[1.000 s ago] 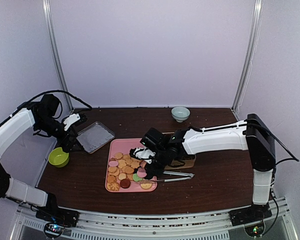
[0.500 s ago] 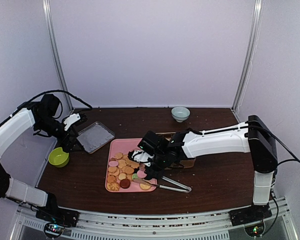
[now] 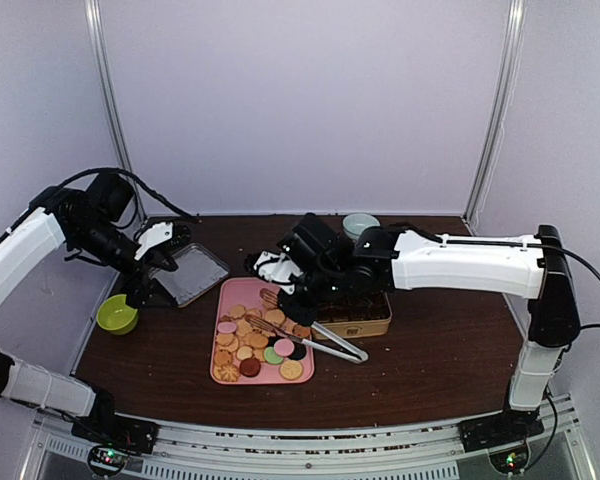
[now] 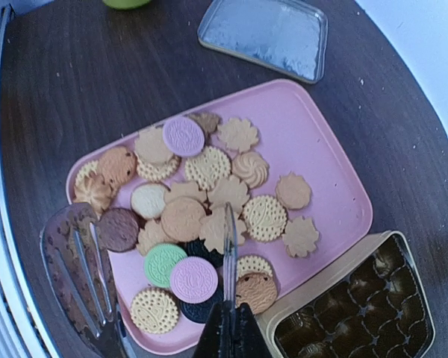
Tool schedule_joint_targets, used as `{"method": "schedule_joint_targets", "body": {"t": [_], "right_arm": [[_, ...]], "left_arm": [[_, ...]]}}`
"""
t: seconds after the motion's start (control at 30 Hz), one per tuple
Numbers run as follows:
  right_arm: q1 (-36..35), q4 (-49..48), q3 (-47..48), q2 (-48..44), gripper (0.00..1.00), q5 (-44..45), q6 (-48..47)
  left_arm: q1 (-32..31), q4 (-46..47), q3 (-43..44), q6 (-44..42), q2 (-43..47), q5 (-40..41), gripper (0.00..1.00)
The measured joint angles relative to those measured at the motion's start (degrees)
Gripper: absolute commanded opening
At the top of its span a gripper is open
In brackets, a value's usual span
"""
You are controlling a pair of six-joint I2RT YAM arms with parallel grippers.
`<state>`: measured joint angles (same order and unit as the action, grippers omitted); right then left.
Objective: Pack the cookies
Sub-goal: Pick up the clamp from the plate, then pass from the right arm to the left
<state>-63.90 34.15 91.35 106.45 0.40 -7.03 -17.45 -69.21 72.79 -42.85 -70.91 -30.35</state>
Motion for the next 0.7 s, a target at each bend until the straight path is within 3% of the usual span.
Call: {"method": "schedule_joint_targets", "body": {"t": [0.27, 0.47, 0.7], "right_arm": [[-1.05, 1.99, 8.09, -0.04, 0.00, -3.02, 4.37], [-2.80, 2.56, 10.95, 0.31, 0.00, -5.64, 6.19], [-4.26, 4.26, 14.60, 2.69, 0.00, -6.34, 6.40]], "left_arm": [[-6.03, -2.80, 4.90, -0.90, 5.33, -6.36, 0.87], [-14.49, 2.10, -0.13, 1.38, 9.94, -6.60, 0.71], [-17.70, 5.44, -1.27, 3.87, 8.94, -4.92, 0.60]]}}
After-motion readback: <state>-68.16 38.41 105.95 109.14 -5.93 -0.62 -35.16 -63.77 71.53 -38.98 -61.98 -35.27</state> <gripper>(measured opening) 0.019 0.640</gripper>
